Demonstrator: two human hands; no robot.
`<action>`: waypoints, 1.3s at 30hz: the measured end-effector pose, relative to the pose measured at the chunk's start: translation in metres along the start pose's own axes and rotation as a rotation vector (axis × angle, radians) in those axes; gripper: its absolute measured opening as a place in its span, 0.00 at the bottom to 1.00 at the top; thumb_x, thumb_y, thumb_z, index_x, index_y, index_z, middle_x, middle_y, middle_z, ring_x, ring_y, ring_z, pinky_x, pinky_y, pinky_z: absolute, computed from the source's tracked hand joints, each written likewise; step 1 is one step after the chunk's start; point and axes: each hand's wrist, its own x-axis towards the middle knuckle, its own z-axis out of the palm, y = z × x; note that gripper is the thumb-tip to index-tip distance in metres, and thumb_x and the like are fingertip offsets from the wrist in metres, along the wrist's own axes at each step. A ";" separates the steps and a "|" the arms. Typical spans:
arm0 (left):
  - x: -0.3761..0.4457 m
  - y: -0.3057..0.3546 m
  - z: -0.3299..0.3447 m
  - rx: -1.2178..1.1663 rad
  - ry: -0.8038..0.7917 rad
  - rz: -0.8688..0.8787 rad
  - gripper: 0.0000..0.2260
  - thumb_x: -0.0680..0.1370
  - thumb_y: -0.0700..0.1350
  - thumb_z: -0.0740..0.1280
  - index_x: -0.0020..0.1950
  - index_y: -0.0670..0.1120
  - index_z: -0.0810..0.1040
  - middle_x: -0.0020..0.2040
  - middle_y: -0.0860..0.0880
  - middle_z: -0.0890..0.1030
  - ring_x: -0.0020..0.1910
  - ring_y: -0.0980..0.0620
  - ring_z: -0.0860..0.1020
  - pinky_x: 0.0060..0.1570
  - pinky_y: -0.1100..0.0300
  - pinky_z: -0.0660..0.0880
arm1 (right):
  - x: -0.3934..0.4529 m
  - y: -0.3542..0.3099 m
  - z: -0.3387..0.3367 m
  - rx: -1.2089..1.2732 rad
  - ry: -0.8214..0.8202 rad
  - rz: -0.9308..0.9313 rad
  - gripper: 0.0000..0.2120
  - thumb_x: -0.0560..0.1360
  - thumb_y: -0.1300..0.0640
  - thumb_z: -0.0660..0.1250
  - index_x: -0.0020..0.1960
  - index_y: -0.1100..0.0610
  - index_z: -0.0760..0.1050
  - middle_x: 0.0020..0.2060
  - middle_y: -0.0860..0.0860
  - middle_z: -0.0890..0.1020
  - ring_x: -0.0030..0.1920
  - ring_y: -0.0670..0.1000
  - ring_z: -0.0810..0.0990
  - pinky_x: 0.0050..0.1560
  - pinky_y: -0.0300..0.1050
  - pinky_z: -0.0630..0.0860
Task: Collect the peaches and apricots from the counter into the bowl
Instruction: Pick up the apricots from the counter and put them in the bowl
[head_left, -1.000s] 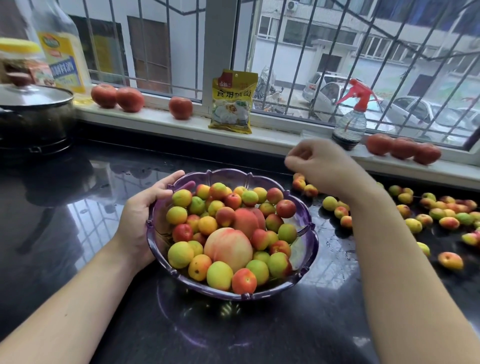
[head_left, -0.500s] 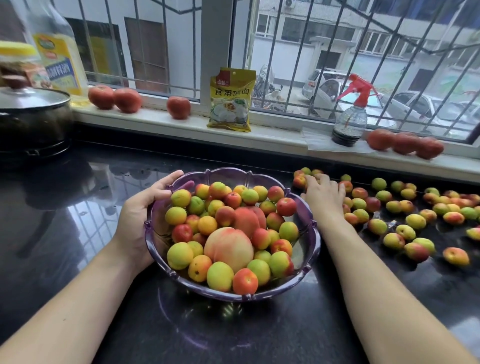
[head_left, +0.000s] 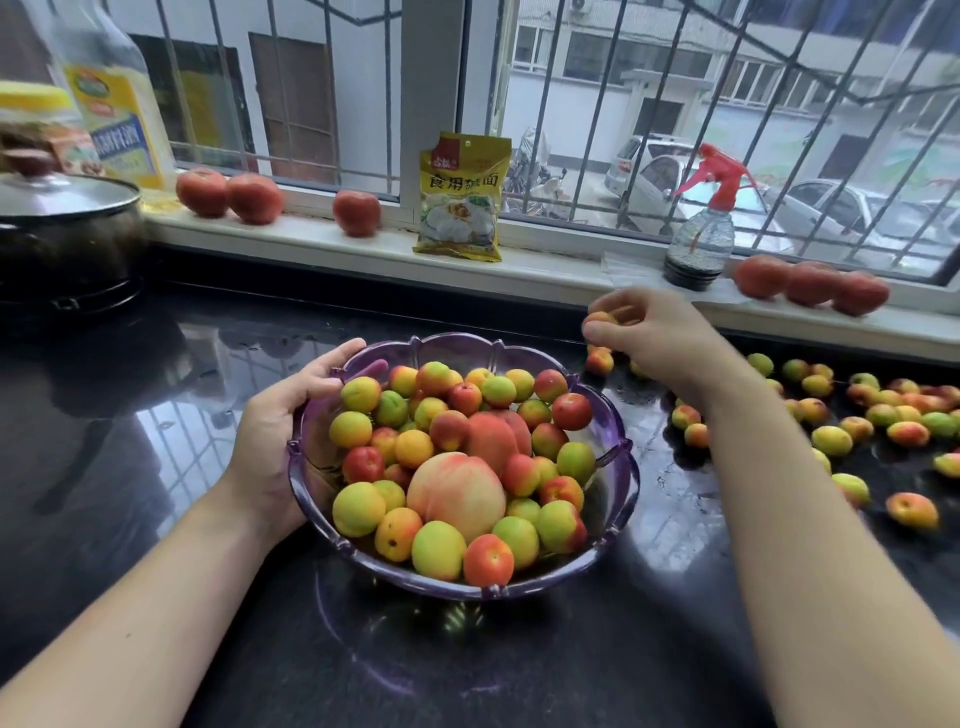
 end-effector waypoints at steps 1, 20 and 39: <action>0.000 0.000 0.000 -0.001 0.002 0.000 0.21 0.82 0.42 0.56 0.74 0.46 0.77 0.67 0.40 0.82 0.65 0.38 0.81 0.63 0.41 0.77 | -0.007 -0.016 -0.007 0.011 -0.164 -0.065 0.13 0.71 0.47 0.76 0.54 0.46 0.81 0.49 0.48 0.85 0.51 0.50 0.83 0.50 0.49 0.80; 0.003 -0.002 -0.002 -0.002 0.023 0.011 0.22 0.81 0.40 0.55 0.73 0.46 0.77 0.67 0.40 0.82 0.69 0.36 0.79 0.64 0.40 0.77 | -0.016 -0.045 -0.004 -0.123 0.030 -0.298 0.08 0.78 0.55 0.68 0.46 0.43 0.81 0.41 0.35 0.83 0.40 0.36 0.81 0.38 0.34 0.77; 0.003 -0.001 -0.001 0.009 0.035 0.008 0.23 0.81 0.40 0.54 0.73 0.46 0.77 0.67 0.41 0.82 0.68 0.36 0.79 0.64 0.40 0.77 | 0.017 0.068 0.063 -0.574 0.195 0.068 0.19 0.81 0.57 0.65 0.70 0.57 0.68 0.65 0.62 0.70 0.61 0.65 0.75 0.53 0.52 0.71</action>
